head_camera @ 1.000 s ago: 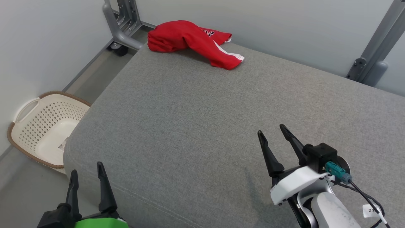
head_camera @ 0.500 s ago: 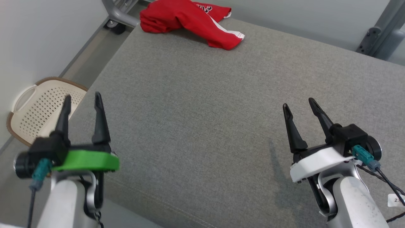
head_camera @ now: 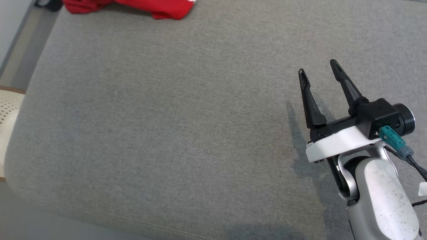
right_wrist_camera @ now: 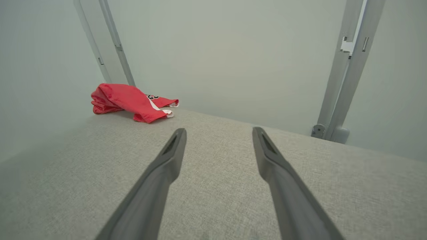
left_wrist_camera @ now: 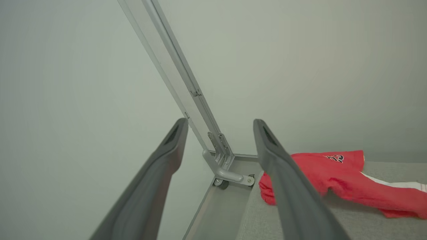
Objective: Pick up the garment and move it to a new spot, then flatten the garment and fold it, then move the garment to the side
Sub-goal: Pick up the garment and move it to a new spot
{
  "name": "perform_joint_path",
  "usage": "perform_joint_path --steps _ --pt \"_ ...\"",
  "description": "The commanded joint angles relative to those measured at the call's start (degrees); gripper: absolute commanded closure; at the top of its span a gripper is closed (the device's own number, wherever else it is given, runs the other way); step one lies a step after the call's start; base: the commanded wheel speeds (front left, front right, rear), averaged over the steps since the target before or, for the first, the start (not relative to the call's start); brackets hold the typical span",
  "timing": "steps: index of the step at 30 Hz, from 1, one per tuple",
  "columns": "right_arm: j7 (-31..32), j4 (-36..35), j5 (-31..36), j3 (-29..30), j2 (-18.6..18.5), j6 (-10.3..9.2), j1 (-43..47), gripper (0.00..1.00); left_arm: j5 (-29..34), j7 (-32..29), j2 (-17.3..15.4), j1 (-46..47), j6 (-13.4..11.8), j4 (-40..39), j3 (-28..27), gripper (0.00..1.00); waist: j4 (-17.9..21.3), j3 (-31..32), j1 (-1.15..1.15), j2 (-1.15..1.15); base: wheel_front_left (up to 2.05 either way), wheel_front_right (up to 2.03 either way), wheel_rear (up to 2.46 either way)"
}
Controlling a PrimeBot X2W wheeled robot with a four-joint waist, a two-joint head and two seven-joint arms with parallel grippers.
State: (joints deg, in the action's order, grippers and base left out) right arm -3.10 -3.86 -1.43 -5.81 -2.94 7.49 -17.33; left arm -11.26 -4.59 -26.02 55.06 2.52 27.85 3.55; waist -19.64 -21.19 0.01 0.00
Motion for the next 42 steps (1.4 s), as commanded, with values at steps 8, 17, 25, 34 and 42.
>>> perform_joint_path --steps 8,17,25,34,42 --pt "0.3 -3.5 1.2 1.1 -0.8 0.0 -1.5 0.0 -1.8 -7.1 -0.8 9.6 1.0 10.6 0.3 0.0 14.1 -13.9 -0.01 0.0 0.0 0.0 0.0" --pt "0.8 -8.2 1.9 2.0 -1.2 -0.01 -1.7 0.0 -3.3 -9.8 -1.5 11.8 0.9 18.3 0.2 0.0 16.7 -18.1 -0.01 0.0 0.0 0.0 0.0" --pt "1.2 -12.2 2.5 0.8 -1.4 -0.01 -2.2 0.0 -4.5 -10.5 -2.5 12.5 1.0 22.7 -0.2 0.0 17.4 -19.7 -0.01 0.0 0.0 0.0 0.0" --pt "0.6 -12.6 2.4 1.5 -1.4 -0.01 -2.1 0.0 -3.3 -5.2 -2.4 13.1 0.8 24.0 1.3 1.0 17.1 -18.1 -0.01 0.0 0.0 0.0 0.0" --pt "-1.1 -9.6 1.1 1.6 -0.7 -0.01 -1.1 0.0 -2.4 -2.7 -2.9 13.3 1.3 23.8 3.1 1.0 16.9 -11.9 -0.01 0.0 0.0 0.0 0.0"
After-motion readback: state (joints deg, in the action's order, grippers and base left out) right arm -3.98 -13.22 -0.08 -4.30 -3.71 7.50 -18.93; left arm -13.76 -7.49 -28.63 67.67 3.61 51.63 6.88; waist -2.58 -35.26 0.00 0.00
